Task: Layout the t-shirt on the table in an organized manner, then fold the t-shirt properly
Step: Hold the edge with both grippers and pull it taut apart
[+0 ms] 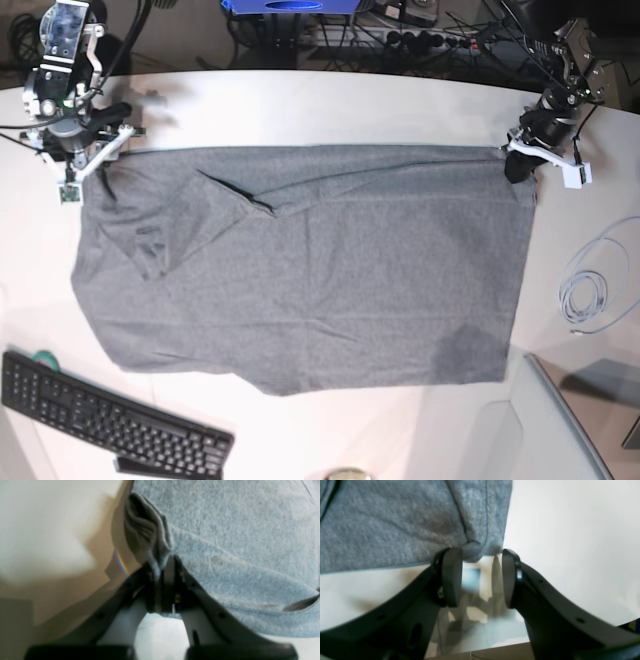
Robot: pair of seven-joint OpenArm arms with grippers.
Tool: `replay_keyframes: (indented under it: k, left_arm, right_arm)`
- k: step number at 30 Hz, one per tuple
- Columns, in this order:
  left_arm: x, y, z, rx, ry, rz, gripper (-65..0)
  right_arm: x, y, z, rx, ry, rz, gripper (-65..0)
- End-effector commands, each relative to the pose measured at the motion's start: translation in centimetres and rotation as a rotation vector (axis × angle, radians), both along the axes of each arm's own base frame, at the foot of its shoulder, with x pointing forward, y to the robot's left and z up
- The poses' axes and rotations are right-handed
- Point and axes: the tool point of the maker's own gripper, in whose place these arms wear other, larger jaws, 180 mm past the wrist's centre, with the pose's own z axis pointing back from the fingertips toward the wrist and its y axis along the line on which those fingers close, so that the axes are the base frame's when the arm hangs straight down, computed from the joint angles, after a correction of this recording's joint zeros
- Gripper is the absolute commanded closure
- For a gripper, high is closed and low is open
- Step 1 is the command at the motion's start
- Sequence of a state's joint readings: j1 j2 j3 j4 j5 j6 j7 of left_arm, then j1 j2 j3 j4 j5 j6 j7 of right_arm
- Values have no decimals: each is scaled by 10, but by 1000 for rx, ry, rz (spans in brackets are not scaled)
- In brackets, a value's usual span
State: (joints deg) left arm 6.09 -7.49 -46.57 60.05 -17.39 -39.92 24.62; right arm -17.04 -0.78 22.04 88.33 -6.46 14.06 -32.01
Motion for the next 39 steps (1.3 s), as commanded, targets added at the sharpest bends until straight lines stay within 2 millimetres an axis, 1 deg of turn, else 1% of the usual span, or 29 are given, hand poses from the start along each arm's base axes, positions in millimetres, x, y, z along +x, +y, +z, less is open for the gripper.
replay_keyframes:
  k: [1,7,8,9,11,12,13,16,21,23,25,28,32,35,39]
  left_arm:
    - [4,9,8,23,-22,2,0]
    - [4,9,8,23,-22,2,0]
    - [4,9,8,23,-22,2,0]
    - [4,9,8,23,-22,2,0]
    - [4,9,8,23,-22,2,0]
    - [4,10,9,24,-22,2,0]
    - [4,10,9,24,-22,2,0]
    - [4,13,10,32,-22,1,0]
    - [8,16,13,38,-30,1,0]
    - [9,22,16,53,-31,-3,0]
    - [10,25,18,59,-33,-4,0]
    - [10,26,19,62,-33,-4,0]
    - [11,26,19,62,-34,-4,0]
    - [11,26,19,62,-34,-4,0]
    - [11,26,19,62,-34,-4,0]
  right_arm:
    - [6,-4,5,-10,-32,0,-237]
    - [6,-3,3,-7,-33,0,-233]
    - [6,-3,3,-7,-33,0,-215]
    - [6,-3,3,-7,-33,0,-177]
    - [6,-4,3,-8,-32,1,-65]
    - [6,-5,3,-9,-32,-1,-18]
    - [6,-5,3,-9,-34,-1,-3]
    - [6,-6,3,-10,-34,-1,-2]
    - [6,-17,4,-38,-21,15,0]
    - [5,-26,4,-57,-12,22,0]
    - [3,-28,2,-59,-2,23,0]
    - [2,-36,4,-79,3,32,0]
    - [-2,-45,-1,-94,28,41,0]
    - [-1,-41,-5,-105,50,95,0]
    - [0,-37,-6,-105,52,116,-8]
